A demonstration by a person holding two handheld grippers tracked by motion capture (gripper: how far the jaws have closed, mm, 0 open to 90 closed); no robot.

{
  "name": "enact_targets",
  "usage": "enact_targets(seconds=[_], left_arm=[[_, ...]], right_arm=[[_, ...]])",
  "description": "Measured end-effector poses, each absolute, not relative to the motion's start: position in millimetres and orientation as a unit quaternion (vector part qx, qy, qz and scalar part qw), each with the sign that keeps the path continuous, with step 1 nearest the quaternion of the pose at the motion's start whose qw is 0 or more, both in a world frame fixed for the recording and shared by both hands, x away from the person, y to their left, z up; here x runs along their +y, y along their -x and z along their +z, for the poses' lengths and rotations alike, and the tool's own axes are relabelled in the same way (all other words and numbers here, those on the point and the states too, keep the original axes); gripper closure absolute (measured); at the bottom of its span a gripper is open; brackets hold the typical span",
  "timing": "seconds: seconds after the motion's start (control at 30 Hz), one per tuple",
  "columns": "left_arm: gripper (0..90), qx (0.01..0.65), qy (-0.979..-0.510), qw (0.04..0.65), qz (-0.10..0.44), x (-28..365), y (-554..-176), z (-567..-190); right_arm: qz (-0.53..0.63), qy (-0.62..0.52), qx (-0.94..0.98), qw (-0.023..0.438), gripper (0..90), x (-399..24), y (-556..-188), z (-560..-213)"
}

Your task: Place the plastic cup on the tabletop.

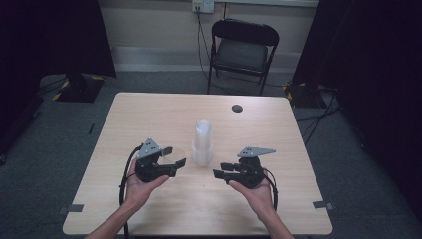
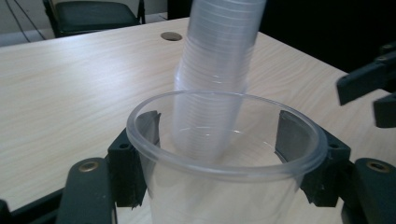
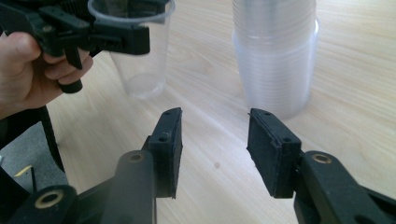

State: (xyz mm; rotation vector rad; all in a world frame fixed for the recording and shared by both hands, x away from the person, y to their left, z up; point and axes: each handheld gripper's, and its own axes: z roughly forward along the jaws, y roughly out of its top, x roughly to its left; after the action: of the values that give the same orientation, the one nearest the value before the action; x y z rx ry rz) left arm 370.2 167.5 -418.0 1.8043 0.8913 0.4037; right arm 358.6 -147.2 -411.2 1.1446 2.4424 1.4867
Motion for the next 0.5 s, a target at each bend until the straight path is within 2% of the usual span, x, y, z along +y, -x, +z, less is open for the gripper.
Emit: enact_targets(seconds=[0.1, 0.5], left_arm=[[30.9, 0.376, -0.745, 0.519, 0.184, 172.0, -374.3, -414.4], [30.7, 0.420, -0.718, 0.520, 0.192, 186.2, -403.8, -416.5]], right_arm=[[0.474, -0.373, 0.797, 0.039, 55.3, -154.3, -352.8, -415.0], [0.470, -0.407, 0.782, 0.041, 55.6, -194.4, -341.3, -431.4]])
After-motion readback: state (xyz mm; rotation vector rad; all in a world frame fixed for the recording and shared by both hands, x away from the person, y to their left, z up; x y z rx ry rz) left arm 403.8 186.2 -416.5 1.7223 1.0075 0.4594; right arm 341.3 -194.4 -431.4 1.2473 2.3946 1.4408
